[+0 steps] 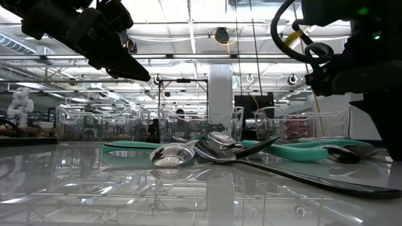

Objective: Sort silverware by color (type)
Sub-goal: Put the green spoon into the center transparent bin

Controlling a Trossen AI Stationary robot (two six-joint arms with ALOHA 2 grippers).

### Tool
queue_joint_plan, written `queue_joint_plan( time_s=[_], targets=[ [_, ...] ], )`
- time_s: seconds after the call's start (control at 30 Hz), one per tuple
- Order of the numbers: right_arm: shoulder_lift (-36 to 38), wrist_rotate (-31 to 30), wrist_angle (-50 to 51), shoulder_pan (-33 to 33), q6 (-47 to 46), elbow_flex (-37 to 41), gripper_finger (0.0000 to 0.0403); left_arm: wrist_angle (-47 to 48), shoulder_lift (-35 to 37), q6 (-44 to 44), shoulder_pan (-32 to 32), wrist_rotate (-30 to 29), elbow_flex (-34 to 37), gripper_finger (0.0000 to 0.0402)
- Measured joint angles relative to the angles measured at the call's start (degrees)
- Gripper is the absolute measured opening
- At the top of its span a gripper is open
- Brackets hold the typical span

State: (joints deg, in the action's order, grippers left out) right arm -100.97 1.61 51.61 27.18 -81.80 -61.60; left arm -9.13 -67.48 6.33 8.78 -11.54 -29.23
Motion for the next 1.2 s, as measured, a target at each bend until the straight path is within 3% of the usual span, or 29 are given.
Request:
queue_joint_plan(
  time_s=[0.2,0.6,0.93,1.2],
  targets=[
    [0.42,0.00,0.73,0.30,-0.31,0.04,0.0034,-0.04,0.00,-0.02,0.00,-0.01,0.02,0.0127],
    [5.01,-2.97,8.42,0.33,-1.10,-1.29,0.0040,-0.19,0.00,-0.38,0.00,-0.03,0.02,0.0127],
    [13.44,-17.73,8.79,-1.95,9.27,-4.41,0.0038,-1.90,0.00,-1.21,0.00,-0.06,0.02,0.0127],
    [16.09,-22.47,4.97,-9.90,26.51,-4.63,0.0038,-1.89,0.00,-4.75,-0.17,-0.14,0.01,0.0127]
  ],
)
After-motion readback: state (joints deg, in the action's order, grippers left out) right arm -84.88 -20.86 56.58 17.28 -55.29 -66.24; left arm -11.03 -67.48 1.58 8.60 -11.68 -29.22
